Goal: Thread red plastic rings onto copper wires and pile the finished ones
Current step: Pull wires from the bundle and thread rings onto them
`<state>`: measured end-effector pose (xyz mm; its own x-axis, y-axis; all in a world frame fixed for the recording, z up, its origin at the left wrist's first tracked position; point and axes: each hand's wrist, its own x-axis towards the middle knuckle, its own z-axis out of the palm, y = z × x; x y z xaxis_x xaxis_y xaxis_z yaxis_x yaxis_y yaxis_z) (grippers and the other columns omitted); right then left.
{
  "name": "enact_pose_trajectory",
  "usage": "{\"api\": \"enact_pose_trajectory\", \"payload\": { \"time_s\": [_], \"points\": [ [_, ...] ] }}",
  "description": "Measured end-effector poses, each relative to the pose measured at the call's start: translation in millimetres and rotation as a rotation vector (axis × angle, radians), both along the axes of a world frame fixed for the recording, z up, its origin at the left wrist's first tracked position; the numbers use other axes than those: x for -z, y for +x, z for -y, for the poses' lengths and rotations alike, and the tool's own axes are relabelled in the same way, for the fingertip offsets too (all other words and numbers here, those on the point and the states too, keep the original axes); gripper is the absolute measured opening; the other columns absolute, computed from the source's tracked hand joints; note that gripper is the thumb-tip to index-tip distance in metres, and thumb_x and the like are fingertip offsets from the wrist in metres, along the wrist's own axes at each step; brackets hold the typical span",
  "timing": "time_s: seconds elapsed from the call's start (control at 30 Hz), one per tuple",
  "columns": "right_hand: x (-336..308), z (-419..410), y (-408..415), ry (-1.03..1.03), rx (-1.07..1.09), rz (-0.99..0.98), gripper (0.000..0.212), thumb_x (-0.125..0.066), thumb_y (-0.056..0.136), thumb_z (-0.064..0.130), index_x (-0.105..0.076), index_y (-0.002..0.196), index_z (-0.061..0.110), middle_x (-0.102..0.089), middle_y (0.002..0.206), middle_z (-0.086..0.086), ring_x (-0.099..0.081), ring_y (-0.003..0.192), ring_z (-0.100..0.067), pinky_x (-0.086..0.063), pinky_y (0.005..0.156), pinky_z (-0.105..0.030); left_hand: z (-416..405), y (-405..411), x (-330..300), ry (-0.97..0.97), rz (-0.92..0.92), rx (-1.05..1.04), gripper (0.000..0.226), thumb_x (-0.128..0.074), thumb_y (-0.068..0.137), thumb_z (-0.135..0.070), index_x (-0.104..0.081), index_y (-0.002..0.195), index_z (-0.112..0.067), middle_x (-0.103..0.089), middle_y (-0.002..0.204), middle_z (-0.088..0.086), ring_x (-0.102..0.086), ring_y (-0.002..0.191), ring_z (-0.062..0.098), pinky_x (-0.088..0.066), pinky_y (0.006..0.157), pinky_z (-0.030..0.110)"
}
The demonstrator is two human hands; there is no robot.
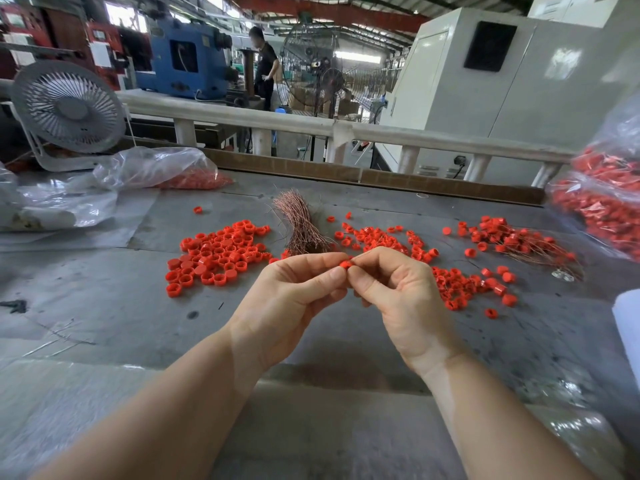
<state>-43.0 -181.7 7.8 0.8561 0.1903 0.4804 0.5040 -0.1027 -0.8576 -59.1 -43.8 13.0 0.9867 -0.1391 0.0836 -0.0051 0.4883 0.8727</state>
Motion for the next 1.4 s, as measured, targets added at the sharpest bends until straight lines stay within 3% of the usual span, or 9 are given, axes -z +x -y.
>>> {"api": "enact_pose_trajectory", "payload": {
  "time_s": [0.17, 0.47, 0.67, 0.83, 1.0, 1.1, 1.23, 1.3, 1.4],
  "points": [
    [1.1, -0.1, 0.2, -0.021, -0.007, -0.005, 0.011, -0.062, 0.075, 0.023, -0.064, 0.066, 0.027, -0.055, 0.058, 0.012, -0.046, 0.058, -0.001, -0.039, 0.058, -0.015, -2.0, -0.2, 1.0, 0.084, 0.021, -0.034, 0.012, -0.065, 0.060, -0.006, -0.075, 0.066, -0.011, -0.070, 0.068, 0.005, -0.065, 0.065, 0.011, -0.055, 0.071, 0.021],
    [-0.2, 0.9, 0.5, -0.020, 0.024, -0.036, 0.012, -0.062, 0.075, 0.026, -0.064, 0.068, 0.016, -0.055, 0.059, 0.004, -0.047, 0.060, -0.009, -0.040, 0.057, -0.024, 3.4, 1.5, 5.5, 0.052, 0.019, -0.052, 0.022, -0.065, 0.063, -0.010, -0.070, 0.084, -0.007, -0.071, 0.072, 0.004, -0.065, 0.065, 0.009, -0.055, 0.069, 0.019],
    [1.6, 1.6, 0.0, -0.063, 0.031, -0.003, 0.018, -0.067, 0.082, 0.017, -0.063, 0.065, 0.021, -0.054, 0.054, 0.013, -0.045, 0.055, -0.001, -0.038, 0.056, -0.016, 1.9, 2.5, 7.2, 0.099, 0.036, -0.088, 0.016, -0.064, 0.064, -0.011, -0.071, 0.078, -0.008, -0.071, 0.078, 0.010, -0.066, 0.079, 0.020, -0.056, 0.080, 0.029],
    [0.4, -2.7, -1.4, -0.100, 0.112, 0.033, 0.018, -0.064, 0.085, 0.021, -0.067, 0.069, 0.029, -0.063, 0.059, 0.012, -0.055, 0.057, -0.003, -0.045, 0.054, -0.019, 1.7, 2.7, 5.4, 0.070, -0.010, -0.080, 0.014, -0.054, 0.086, -0.007, -0.067, 0.083, -0.011, -0.070, 0.075, 0.003, -0.066, 0.073, 0.010, -0.056, 0.068, 0.024],
    [-1.1, -1.9, -1.9, -0.077, 0.184, 0.036, 0.020, -0.063, 0.085, 0.024, -0.065, 0.066, 0.023, -0.062, 0.059, -0.005, -0.052, 0.054, -0.011, -0.044, 0.054, -0.030, 3.0, 5.9, 4.4, -0.034, -0.051, -0.103, 0.019, -0.048, 0.091, -0.005, -0.064, 0.082, -0.009, -0.069, 0.067, 0.004, -0.065, 0.065, 0.009, -0.056, 0.068, 0.023],
    [-0.1, -1.8, -2.0, -0.123, 0.192, 0.031, 0.018, -0.064, 0.085, 0.025, -0.066, 0.068, 0.022, -0.063, 0.060, -0.004, -0.052, 0.056, -0.018, -0.045, 0.055, -0.031, 4.6, 6.6, 4.2, -0.037, -0.049, -0.123, 0.021, -0.044, 0.093, -0.004, -0.062, 0.082, -0.007, -0.065, 0.060, 0.001, -0.062, 0.057, 0.007, -0.054, 0.062, 0.020],
    [1.3, -2.4, -2.2, -0.165, 0.190, 0.060, 0.018, -0.066, 0.085, 0.021, -0.064, 0.067, 0.023, -0.058, 0.054, 0.006, -0.047, 0.051, -0.004, -0.039, 0.054, -0.022, 6.9, 5.7, 3.6, 0.035, -0.041, -0.165, 0.026, -0.042, 0.094, -0.001, -0.060, 0.077, -0.007, -0.059, 0.059, 0.000, -0.053, 0.051, 0.005, -0.049, 0.056, 0.016],
    [1.6, -2.8, -2.3, -0.182, 0.187, 0.087, 0.018, -0.067, 0.084, 0.017, -0.065, 0.067, 0.022, -0.055, 0.052, 0.014, -0.047, 0.050, -0.003, -0.037, 0.054, -0.015, 7.0, 5.2, 3.3, 0.092, -0.045, -0.189, 0.025, -0.042, 0.094, -0.001, -0.059, 0.076, -0.006, -0.056, 0.062, 0.001, -0.049, 0.052, 0.006, -0.046, 0.055, 0.015],
    [1.5, -3.6, -3.6, -0.212, 0.193, 0.164, 0.015, -0.070, 0.081, 0.009, -0.067, 0.070, 0.018, -0.059, 0.058, 0.011, -0.050, 0.054, -0.004, -0.038, 0.056, -0.012, 5.9, 5.5, 4.4, 0.141, -0.055, -0.194, 0.024, -0.043, 0.094, 0.000, -0.059, 0.078, -0.004, -0.054, 0.064, 0.003, -0.046, 0.053, 0.007, -0.045, 0.053, 0.015]
  ]
}}
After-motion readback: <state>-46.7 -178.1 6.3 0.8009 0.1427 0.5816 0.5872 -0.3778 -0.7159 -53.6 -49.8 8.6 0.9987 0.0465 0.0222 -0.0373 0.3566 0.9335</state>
